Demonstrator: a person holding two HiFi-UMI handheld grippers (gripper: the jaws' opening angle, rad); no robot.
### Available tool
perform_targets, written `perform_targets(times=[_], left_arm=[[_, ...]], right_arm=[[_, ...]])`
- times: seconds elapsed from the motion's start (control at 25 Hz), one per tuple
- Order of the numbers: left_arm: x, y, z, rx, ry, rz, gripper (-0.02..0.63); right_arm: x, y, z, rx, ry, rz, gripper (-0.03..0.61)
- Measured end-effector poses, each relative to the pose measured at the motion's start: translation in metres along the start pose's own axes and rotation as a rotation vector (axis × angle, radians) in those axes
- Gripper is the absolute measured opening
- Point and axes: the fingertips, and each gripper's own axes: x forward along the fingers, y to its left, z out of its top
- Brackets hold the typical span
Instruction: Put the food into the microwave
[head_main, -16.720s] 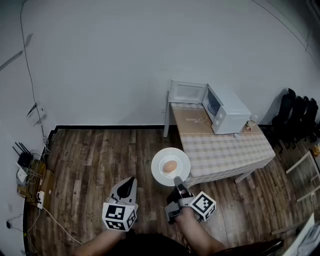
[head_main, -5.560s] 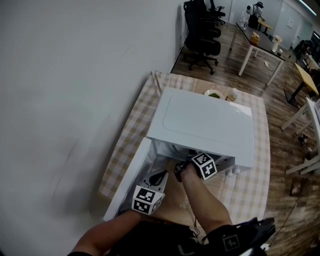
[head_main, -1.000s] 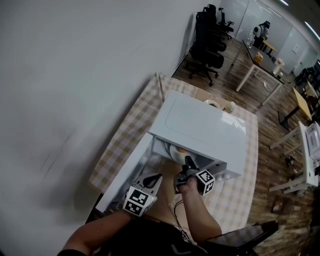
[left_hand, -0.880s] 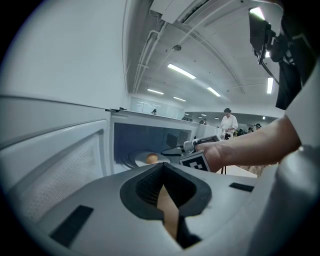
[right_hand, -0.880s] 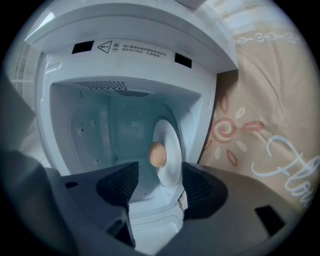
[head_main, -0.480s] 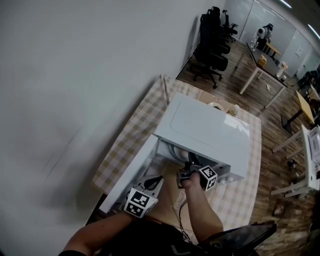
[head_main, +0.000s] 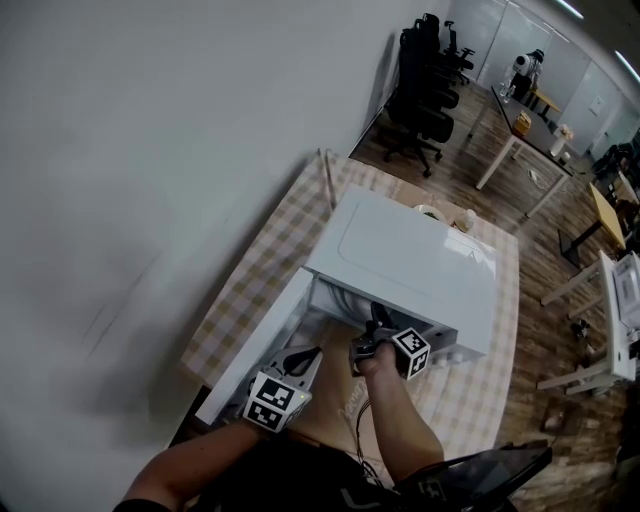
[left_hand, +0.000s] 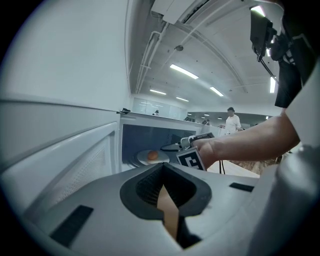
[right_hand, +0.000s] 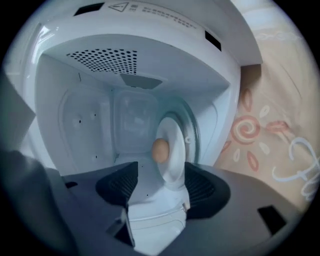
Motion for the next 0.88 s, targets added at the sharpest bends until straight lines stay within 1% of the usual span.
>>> perform_targets(times=[0.12, 0.16, 0.28, 0.36, 0.44, 0.52, 0.64, 0.76, 0.88], left_arm=[[0.001, -0.004, -0.001, -0.004, 0.009, 0.001, 0.008], [0.002, -0.007, -0.001, -0.009, 0.010, -0.002, 0.008], [0.003, -0.017, 0.005, -0.011, -0.006, -0.003, 0.008], [0.001, -0.018, 0.010, -0.013, -0.018, 0.012, 0.008], [-0.001, -0.017, 0.015, -0.025, -0.032, 0.032, 0.008], [-0.004, -0.019, 0.017, -0.033, -0.042, 0.050, 0.008], [-0.009, -0.029, 0.021, -0.020, -0.057, 0.065, 0.008], [-0.014, -0.038, 0.030, -0.013, -0.087, 0.080, 0.008], [-0.017, -0.053, 0.035, -0.023, -0.104, 0.082, 0.008]], right_arm=[[-0.006, 0.000, -0.002, -0.020, 0.009, 0.020, 0.287], [-0.007, -0.001, -0.004, -0.026, 0.022, 0.015, 0.287], [-0.016, -0.002, -0.015, -0.052, 0.086, -0.008, 0.285], [-0.027, 0.000, -0.028, -0.069, 0.134, 0.008, 0.281], [-0.039, 0.004, -0.038, -0.108, 0.179, 0.036, 0.263], [-0.051, 0.009, -0.043, -0.181, 0.224, 0.071, 0.223], [-0.074, 0.023, -0.044, -0.297, 0.277, 0.144, 0.101], [-0.097, 0.038, -0.043, -0.423, 0.316, 0.209, 0.065], [-0.125, 0.051, -0.042, -0.582, 0.339, 0.273, 0.031]])
